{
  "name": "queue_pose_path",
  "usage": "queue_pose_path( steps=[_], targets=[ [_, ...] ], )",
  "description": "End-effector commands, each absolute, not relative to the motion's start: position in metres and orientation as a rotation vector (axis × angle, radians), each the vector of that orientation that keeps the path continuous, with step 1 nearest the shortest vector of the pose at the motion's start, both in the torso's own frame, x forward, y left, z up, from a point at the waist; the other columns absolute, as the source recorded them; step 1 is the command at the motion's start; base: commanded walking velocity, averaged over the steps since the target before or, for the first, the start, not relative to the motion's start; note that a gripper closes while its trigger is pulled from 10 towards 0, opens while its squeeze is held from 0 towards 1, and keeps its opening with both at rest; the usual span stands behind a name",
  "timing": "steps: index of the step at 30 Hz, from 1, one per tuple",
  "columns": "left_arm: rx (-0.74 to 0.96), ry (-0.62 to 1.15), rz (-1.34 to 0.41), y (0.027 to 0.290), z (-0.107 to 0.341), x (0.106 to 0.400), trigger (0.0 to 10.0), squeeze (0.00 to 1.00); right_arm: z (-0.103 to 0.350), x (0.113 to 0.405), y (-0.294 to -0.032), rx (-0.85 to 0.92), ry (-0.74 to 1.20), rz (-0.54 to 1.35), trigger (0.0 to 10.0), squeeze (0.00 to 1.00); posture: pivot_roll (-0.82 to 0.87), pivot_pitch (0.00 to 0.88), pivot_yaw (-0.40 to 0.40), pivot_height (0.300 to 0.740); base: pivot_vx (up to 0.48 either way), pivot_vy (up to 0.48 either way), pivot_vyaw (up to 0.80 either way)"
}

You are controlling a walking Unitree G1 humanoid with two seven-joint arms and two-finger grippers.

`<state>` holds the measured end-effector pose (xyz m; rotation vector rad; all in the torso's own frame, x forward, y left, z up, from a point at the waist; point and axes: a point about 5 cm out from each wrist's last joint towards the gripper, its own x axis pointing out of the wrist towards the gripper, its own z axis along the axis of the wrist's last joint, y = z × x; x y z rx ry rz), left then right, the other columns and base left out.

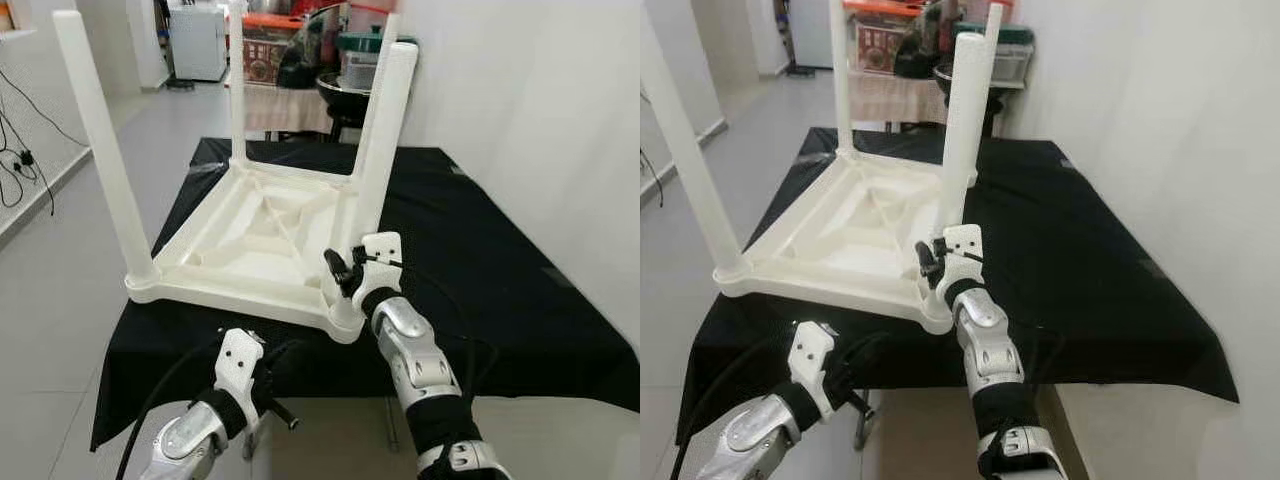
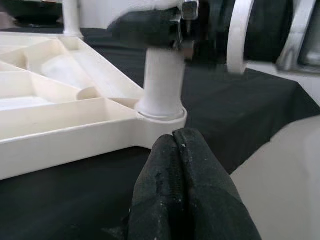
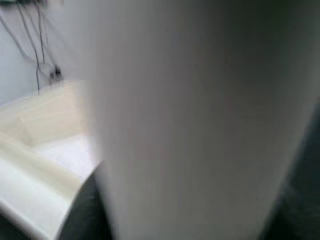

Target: Building children table

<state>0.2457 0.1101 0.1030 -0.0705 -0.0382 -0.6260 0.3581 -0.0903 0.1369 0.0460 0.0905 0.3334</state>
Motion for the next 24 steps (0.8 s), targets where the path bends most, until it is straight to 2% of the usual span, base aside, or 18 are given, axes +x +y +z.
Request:
queue_pose_path(
  steps=[1,2,3,4,5,6,7,8,11,14,21,22,23,24],
  targets=[
    [-0.067,-0.015,-0.627,0.110,0.100,0.246,10.0,0.00,0.133,0.359,-0.089,0.059,0.126,0.358,10.0,1.00,0.06,0.000,-0.103,0.740,0.000,0.000,0.00],
    [-0.068,-0.013,-0.629,0.109,0.100,0.247,10.0,0.00,0.143,0.363,-0.088,0.085,0.081,0.439,10.0,1.00,0.06,0.000,-0.103,0.740,0.000,0.000,0.00],
    [-0.068,-0.013,-0.629,0.109,0.100,0.247,10.0,0.00,0.143,0.363,-0.088,0.085,0.081,0.439,10.0,1.00,0.06,0.000,-0.103,0.740,0.000,0.000,0.00],
    [-0.072,-0.012,-0.630,0.109,0.100,0.247,10.0,0.00,0.155,0.363,-0.088,0.106,0.046,0.537,10.0,1.00,0.06,0.000,-0.105,0.740,0.000,0.000,0.00],
    [-0.072,-0.012,-0.630,0.109,0.100,0.247,10.0,0.00,0.155,0.363,-0.088,0.106,0.046,0.537,10.0,1.00,0.06,0.000,-0.105,0.740,0.000,0.000,0.00],
    [-0.074,-0.012,-0.631,0.108,0.100,0.247,10.0,0.00,0.166,0.365,-0.091,0.096,0.002,0.625,10.0,0.00,0.06,0.000,-0.105,0.740,0.000,0.000,0.00],
    [-0.074,-0.012,-0.631,0.108,0.100,0.247,10.0,0.00,0.166,0.365,-0.091,0.096,0.002,0.625,10.0,0.00,0.06,0.000,-0.105,0.740,0.000,0.000,0.00],
    [-0.077,-0.012,-0.631,0.108,0.100,0.248,10.0,0.00,0.176,0.366,-0.095,0.070,-0.035,0.729,10.0,0.00,0.07,0.000,-0.113,0.740,0.000,0.000,0.00],
    [-0.079,-0.013,-0.631,0.108,0.100,0.248,10.0,0.00,0.180,0.367,-0.098,0.034,-0.044,0.827,10.0,0.00,0.07,0.000,-0.114,0.740,0.000,0.000,0.00],
    [-0.082,-0.013,-0.631,0.106,0.100,0.249,10.0,0.00,0.173,0.367,-0.104,-0.064,0.006,1.057,10.0,0.00,0.08,0.000,-0.121,0.740,0.000,0.000,0.00],
    [-0.083,-0.013,-0.631,0.105,0.100,0.249,10.0,0.00,0.173,0.371,-0.112,-0.031,0.072,1.149,10.0,0.00,0.09,0.000,-0.130,0.740,0.000,0.000,0.00],
    [-0.084,-0.013,-0.632,0.104,0.100,0.248,10.0,0.00,0.175,0.372,-0.114,-0.017,0.070,1.163,2.2,0.00,0.09,0.000,-0.129,0.740,0.000,0.000,0.00],
    [-0.084,-0.013,-0.632,0.104,0.100,0.248,10.0,0.00,0.175,0.372,-0.114,-0.017,0.070,1.163,2.2,0.00,0.09,0.000,-0.129,0.740,0.000,0.000,0.00],
    [-0.085,-0.013,-0.632,0.104,0.100,0.248,10.0,0.00,0.178,0.373,-0.116,-0.011,0.065,1.168,0.0,0.00,0.09,0.000,-0.129,0.740,0.000,0.000,0.00]
  ],
)
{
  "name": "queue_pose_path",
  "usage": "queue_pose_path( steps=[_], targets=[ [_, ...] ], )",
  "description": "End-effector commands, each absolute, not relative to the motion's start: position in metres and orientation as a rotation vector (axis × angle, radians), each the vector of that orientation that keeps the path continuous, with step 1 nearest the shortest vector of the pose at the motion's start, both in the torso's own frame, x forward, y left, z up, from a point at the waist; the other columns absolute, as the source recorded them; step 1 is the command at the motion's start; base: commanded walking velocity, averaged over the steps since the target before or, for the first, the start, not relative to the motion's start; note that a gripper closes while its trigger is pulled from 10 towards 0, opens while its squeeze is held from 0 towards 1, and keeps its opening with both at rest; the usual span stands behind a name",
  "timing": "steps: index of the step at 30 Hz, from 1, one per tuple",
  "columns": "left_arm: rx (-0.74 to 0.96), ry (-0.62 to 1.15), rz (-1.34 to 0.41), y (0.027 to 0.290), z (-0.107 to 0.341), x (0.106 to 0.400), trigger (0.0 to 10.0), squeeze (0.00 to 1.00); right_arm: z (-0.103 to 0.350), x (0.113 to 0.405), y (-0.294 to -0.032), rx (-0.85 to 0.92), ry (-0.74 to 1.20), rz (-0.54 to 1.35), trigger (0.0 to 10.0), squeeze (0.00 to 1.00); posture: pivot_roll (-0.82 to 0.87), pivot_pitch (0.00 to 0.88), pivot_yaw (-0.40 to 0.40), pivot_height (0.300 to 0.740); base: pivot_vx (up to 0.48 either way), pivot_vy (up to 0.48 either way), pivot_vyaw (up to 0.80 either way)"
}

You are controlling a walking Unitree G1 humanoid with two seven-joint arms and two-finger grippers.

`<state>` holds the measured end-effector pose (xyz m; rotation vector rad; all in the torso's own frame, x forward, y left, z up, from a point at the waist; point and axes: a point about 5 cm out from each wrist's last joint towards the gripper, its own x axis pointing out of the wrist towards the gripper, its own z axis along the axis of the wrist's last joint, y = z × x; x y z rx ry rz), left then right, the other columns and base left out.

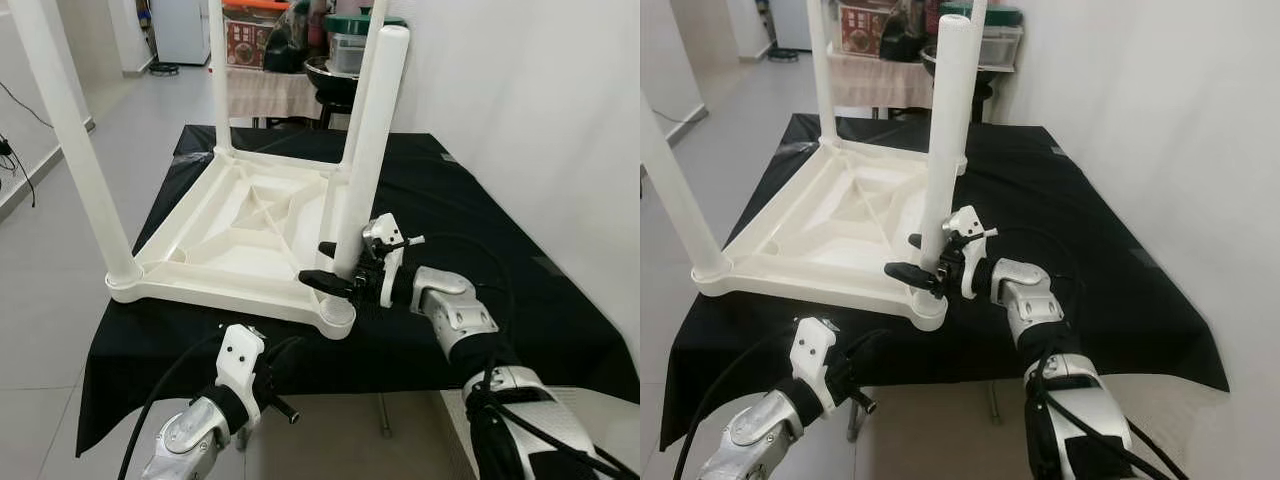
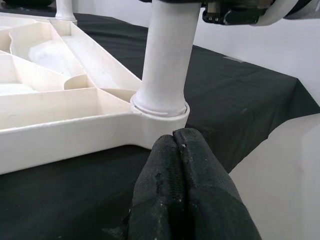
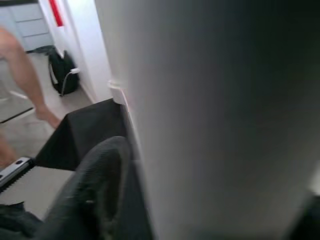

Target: Building children table

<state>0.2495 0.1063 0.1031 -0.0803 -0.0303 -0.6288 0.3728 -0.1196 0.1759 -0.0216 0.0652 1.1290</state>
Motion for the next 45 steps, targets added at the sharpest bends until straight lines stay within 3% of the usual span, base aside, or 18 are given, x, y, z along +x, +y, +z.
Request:
queue_pose_path(
  steps=[1,13,16,17,18,19,20,21,25,26,29,33,34,35,43,45],
  targets=[
    [-0.086,-0.012,-0.633,0.104,0.100,0.248,10.0,0.00,0.181,0.374,-0.119,-0.001,0.061,1.166,0.0,0.00,0.09,0.000,-0.127,0.740,0.000,0.000,0.00],
    [-0.096,-0.013,-0.634,0.102,0.099,0.248,10.0,0.00,0.174,0.371,-0.128,-0.065,0.014,1.131,0.0,0.00,0.06,0.000,-0.114,0.740,0.000,0.000,0.00],
    [-0.096,-0.014,-0.633,0.103,0.100,0.248,10.0,0.00,0.174,0.369,-0.122,-0.097,-0.023,1.022,0.0,0.00,0.04,0.000,-0.105,0.740,0.000,0.000,0.00],
    [-0.097,-0.013,-0.632,0.104,0.100,0.248,10.0,0.00,0.168,0.368,-0.113,-0.069,-0.023,0.852,0.0,0.00,0.03,0.000,-0.101,0.740,0.000,0.000,0.00],
    [-0.099,-0.012,-0.631,0.106,0.100,0.248,10.0,0.00,0.149,0.362,-0.108,0.052,0.022,0.444,0.0,0.00,0.01,0.000,-0.083,0.740,0.000,0.000,0.00],
    [-0.099,-0.012,-0.631,0.106,0.100,0.248,10.0,0.00,0.149,0.362,-0.108,0.052,0.022,0.444,0.0,0.00,0.01,0.000,-0.083,0.740,0.000,0.000,0.00],
    [-0.100,-0.011,-0.631,0.107,0.100,0.248,10.0,0.00,0.123,0.342,-0.103,0.108,0.113,0.252,0.0,0.00,0.01,0.000,-0.080,0.740,0.000,0.000,0.00],
    [-0.099,-0.009,-0.631,0.107,0.100,0.250,10.0,0.00,0.105,0.324,-0.092,0.094,0.157,0.211,0.0,0.00,0.01,0.000,-0.072,0.740,0.000,0.000,0.00],
    [-0.094,-0.008,-0.634,0.107,0.100,0.251,10.0,0.00,0.094,0.316,-0.080,0.093,0.199,0.272,0.0,0.00,0.01,0.000,-0.072,0.740,0.000,0.000,0.00],
    [-0.088,-0.010,-0.632,0.108,0.100,0.252,10.0,0.00,0.100,0.325,-0.079,0.037,0.152,0.327,0.0,0.00,0.04,0.000,-0.096,0.740,0.000,0.000,0.00],
    [-0.079,-0.017,-0.614,0.110,0.101,0.255,10.0,0.00,0.118,0.353,-0.095,0.028,0.101,0.254,0.0,0.00,0.04,0.000,-0.094,0.740,0.000,0.000,0.00],
    [-0.080,-0.017,-0.610,0.110,0.101,0.257,10.0,0.00,0.120,0.354,-0.099,0.021,0.109,0.211,0.0,0.00,0.04,0.000,-0.088,0.740,0.000,0.000,0.00],
    [-0.082,-0.017,-0.609,0.111,0.101,0.258,10.0,0.00,0.120,0.354,-0.102,0.003,0.123,0.193,3.6,0.00,0.03,0.000,-0.083,0.740,0.000,0.000,0.00],
    [-0.088,-0.020,-0.595,0.113,0.102,0.260,10.0,0.00,0.121,0.352,-0.103,-0.006,0.131,0.177,10.0,1.00,0.03,0.000,-0.082,0.740,0.000,0.000,0.00],
    [-0.100,-0.037,-0.546,0.119,0.105,0.268,10.0,0.00,0.122,0.350,-0.124,-0.045,0.144,0.046,10.0,1.00,0.02,0.000,-0.084,0.740,0.000,0.000,0.00],
    [-0.094,-0.040,-0.535,0.122,0.106,0.269,10.0,0.00,0.124,0.355,-0.145,-0.046,0.131,-0.014,10.0,1.00,0.02,0.000,-0.080,0.740,0.000,0.000,0.00]
  ],
)
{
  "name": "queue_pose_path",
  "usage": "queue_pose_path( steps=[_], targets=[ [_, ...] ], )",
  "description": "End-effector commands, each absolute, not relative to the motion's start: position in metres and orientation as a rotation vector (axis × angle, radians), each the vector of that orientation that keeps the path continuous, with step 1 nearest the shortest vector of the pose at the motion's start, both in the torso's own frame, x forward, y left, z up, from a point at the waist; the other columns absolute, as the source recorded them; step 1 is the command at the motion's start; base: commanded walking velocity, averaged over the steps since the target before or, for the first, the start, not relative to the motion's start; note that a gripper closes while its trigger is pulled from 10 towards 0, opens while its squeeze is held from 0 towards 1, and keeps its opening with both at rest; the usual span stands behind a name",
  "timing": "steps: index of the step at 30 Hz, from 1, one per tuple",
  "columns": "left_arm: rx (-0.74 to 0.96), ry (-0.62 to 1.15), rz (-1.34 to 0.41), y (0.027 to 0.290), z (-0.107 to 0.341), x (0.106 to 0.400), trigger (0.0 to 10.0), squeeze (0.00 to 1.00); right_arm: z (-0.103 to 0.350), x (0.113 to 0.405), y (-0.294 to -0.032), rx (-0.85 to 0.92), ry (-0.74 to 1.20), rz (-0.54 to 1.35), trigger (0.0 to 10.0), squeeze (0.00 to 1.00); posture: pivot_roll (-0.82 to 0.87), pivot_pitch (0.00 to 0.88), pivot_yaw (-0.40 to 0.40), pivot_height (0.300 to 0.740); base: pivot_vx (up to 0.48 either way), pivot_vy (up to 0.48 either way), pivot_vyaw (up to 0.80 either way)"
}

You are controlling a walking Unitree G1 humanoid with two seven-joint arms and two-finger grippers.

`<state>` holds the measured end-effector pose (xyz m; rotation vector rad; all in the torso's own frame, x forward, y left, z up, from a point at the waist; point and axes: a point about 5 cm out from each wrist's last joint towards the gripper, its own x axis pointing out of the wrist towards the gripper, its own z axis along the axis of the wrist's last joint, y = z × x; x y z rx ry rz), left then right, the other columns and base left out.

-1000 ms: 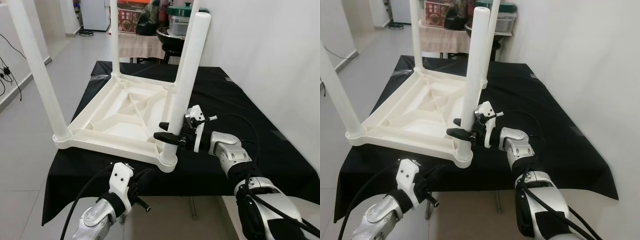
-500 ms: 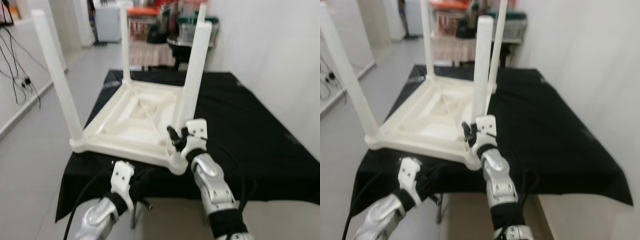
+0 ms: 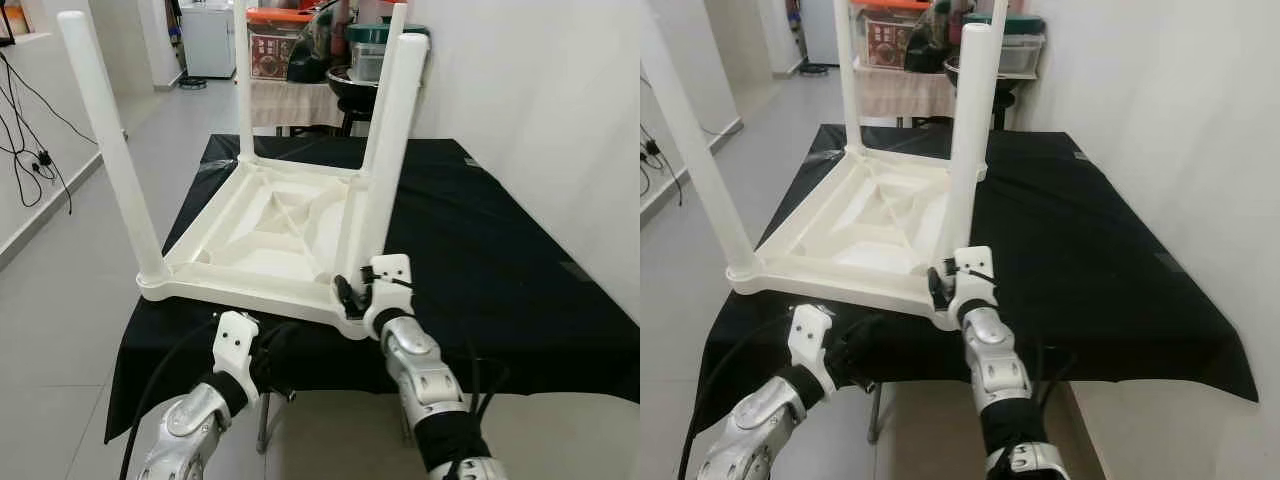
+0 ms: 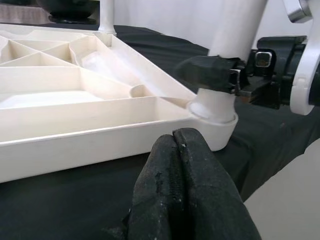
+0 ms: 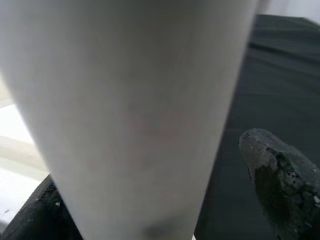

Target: Building children table

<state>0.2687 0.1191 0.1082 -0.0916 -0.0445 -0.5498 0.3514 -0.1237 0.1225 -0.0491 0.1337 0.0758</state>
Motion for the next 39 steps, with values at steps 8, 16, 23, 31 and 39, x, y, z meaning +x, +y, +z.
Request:
queue_pose_path(
  steps=[8,16,23,31,39],
  targets=[
    [-0.066,-0.058,-0.494,0.131,0.110,0.277,10.0,0.00,0.159,0.381,-0.198,-0.042,0.039,-0.179,10.0,1.00,0.02,0.000,-0.070,0.740,0.000,0.000,0.00],
    [-0.049,-0.086,-0.437,0.141,0.118,0.283,10.0,0.00,0.175,0.392,-0.201,-0.027,0.019,-0.194,10.0,1.00,0.04,0.000,-0.080,0.740,0.000,0.000,0.00],
    [-0.031,-0.075,-0.310,0.158,0.119,0.287,10.0,0.00,0.122,0.368,-0.143,0.039,0.145,0.092,10.0,0.32,0.03,0.000,-0.059,0.740,0.000,0.000,0.00],
    [-0.024,0.016,-0.271,0.166,0.104,0.280,10.0,0.00,0.100,0.343,-0.143,0.018,0.158,0.119,10.0,0.00,-0.01,0.000,-0.032,0.740,0.000,0.000,0.00],
    [-0.005,0.040,-0.261,0.172,0.093,0.259,10.0,0.00,0.087,0.320,-0.167,-0.039,0.190,0.060,10.0,0.00,-0.01,0.000,-0.039,0.740,0.000,0.000,0.00]
  ],
)
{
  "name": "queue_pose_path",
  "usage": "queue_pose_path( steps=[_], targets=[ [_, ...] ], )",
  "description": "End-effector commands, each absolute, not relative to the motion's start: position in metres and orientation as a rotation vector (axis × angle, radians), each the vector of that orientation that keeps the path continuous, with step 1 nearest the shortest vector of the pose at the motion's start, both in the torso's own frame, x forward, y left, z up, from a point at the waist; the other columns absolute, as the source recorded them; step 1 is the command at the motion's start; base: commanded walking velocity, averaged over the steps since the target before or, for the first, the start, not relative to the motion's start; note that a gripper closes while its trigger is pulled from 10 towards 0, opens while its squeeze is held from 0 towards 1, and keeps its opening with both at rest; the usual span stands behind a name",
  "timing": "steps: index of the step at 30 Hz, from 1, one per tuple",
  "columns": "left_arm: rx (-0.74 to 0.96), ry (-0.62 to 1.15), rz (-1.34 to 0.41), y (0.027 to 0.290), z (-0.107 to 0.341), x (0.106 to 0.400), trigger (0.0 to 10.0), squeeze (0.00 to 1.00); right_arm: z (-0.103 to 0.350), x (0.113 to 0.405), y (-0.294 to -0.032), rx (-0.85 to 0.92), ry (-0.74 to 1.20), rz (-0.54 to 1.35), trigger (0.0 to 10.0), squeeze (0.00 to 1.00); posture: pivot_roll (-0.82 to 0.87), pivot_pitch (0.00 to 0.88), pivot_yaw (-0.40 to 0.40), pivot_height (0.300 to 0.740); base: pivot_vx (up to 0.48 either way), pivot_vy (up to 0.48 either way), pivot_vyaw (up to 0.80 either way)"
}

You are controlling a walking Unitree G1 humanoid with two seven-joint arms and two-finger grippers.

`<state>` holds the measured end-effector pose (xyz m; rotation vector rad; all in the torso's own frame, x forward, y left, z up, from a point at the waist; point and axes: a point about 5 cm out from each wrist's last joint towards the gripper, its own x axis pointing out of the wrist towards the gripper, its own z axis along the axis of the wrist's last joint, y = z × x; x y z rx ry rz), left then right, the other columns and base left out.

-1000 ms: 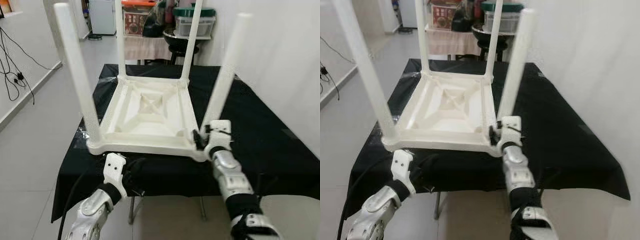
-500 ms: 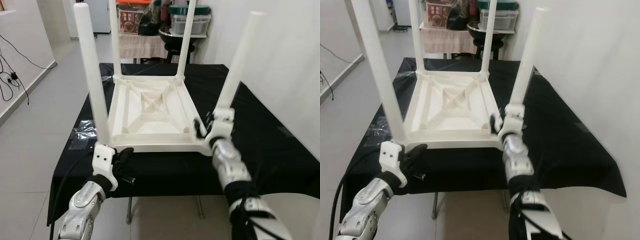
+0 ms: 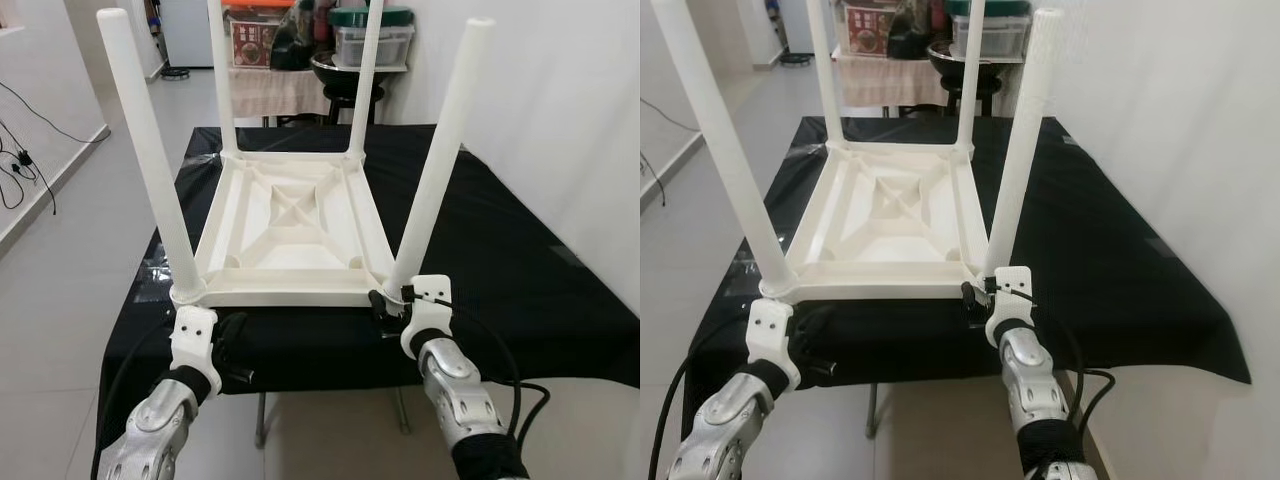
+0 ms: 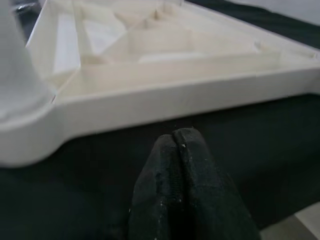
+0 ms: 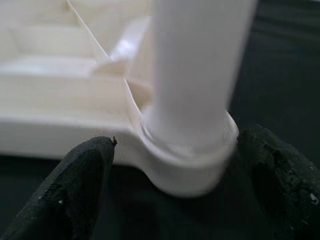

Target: Building children table

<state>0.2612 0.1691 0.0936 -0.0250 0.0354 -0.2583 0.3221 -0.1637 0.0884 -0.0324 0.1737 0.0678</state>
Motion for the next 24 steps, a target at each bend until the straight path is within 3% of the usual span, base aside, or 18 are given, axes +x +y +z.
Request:
queue_pose_path(
  steps=[1,13,16,18,21,24],
  targets=[
    [-0.009,0.046,-0.248,0.175,0.091,0.254,10.0,0.00,0.085,0.317,-0.171,-0.042,0.199,0.049,10.0,0.00,-0.01,0.000,-0.040,0.740,0.000,0.000,0.00],
    [0.016,0.055,-0.149,0.185,0.086,0.233,10.0,0.00,0.092,0.297,-0.162,0.039,0.146,0.149,10.0,0.00,0.01,0.000,-0.073,0.740,0.000,0.000,0.00],
    [-0.007,0.083,-0.135,0.184,0.082,0.220,10.0,0.00,0.102,0.277,-0.162,0.013,0.093,0.309,10.0,0.00,-0.02,0.000,-0.069,0.740,0.000,0.000,0.00],
    [-0.007,0.083,-0.135,0.184,0.082,0.220,10.0,0.00,0.102,0.277,-0.162,0.013,0.093,0.309,10.0,0.00,-0.02,0.000,-0.069,0.740,0.000,0.000,0.00],
    [0.006,0.119,-0.137,0.182,0.080,0.195,10.0,0.00,0.108,0.243,-0.169,-0.107,0.085,0.468,10.0,0.00,-0.02,0.000,-0.065,0.740,0.000,0.000,0.00],
    [0.036,0.136,-0.116,0.188,0.084,0.183,10.0,0.00,0.109,0.226,-0.173,-0.144,0.085,0.481,10.0,0.00,-0.03,0.000,-0.056,0.740,0.000,0.000,0.00]
  ],
)
